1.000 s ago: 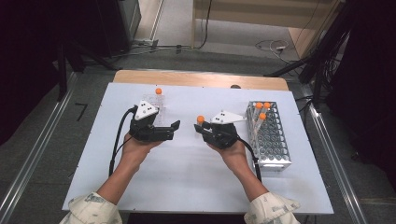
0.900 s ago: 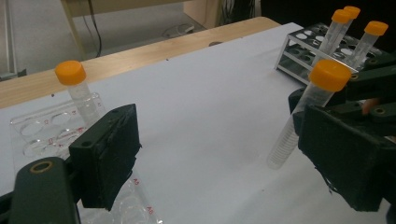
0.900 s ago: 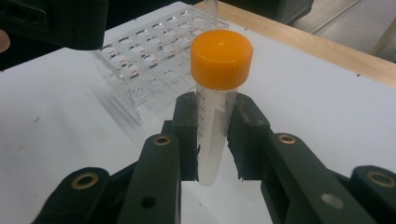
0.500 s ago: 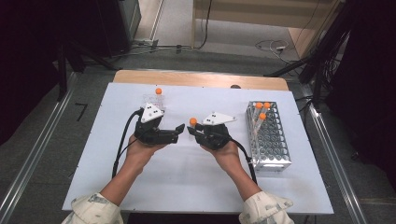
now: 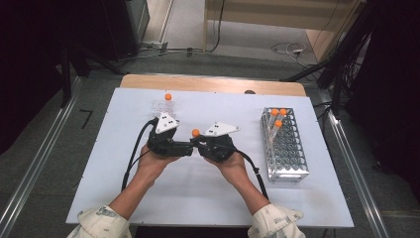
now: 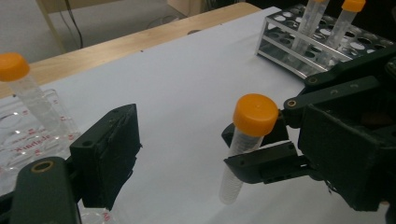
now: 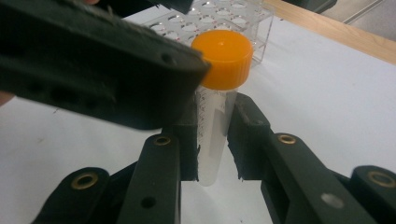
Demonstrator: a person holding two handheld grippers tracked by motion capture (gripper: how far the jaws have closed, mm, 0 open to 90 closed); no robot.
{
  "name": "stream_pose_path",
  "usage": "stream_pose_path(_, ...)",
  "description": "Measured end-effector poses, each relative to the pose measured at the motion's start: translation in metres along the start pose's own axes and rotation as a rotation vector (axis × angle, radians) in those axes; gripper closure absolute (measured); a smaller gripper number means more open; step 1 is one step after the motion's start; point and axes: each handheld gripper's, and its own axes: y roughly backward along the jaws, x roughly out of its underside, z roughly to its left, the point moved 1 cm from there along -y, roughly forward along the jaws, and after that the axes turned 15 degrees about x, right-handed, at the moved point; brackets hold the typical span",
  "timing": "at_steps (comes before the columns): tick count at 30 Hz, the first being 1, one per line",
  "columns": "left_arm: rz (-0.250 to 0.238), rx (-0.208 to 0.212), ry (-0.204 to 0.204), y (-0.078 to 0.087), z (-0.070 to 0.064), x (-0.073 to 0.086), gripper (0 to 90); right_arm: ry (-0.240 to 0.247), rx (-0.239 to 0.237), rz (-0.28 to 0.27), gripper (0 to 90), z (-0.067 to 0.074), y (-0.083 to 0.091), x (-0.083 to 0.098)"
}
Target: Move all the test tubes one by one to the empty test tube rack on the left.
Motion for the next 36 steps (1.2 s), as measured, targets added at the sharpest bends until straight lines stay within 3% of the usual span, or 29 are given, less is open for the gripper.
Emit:
stream_pose_path(11, -0.006, 0.022, 0.005, -0.0035, -0.0014, 0.0022, 15.5, 0.006, -0.022, 0.004, 71.3, 0.0072, -0.0039, 0.0018)
stream_pose_path(18, -0.030, 0.036, 0.000, -0.0013, 0.0004, 0.0050, 38.5, 0.001, -0.025, 0.004, 71.3, 0.0086, -0.0044, 0.0015)
stream_pose_path(28, -0.012, 0.075, -0.010, -0.0041, -0.0008, 0.0084, 65.4, 0.001, -0.030, 0.003, 71.3, 0.0088, -0.0040, 0.0010)
stream_pose_path(30, -0.011, 0.080, -0.011, -0.0043, -0.0011, 0.0088, 69.3, 0.002, -0.029, 0.004, 71.4, 0.0086, -0.0037, 0.0009)
stream_pose_path(36, -0.017, 0.082, -0.012, -0.0033, -0.0009, 0.0082, 70.3, 0.002, -0.032, 0.002, 71.1, 0.0082, -0.0031, 0.0006)
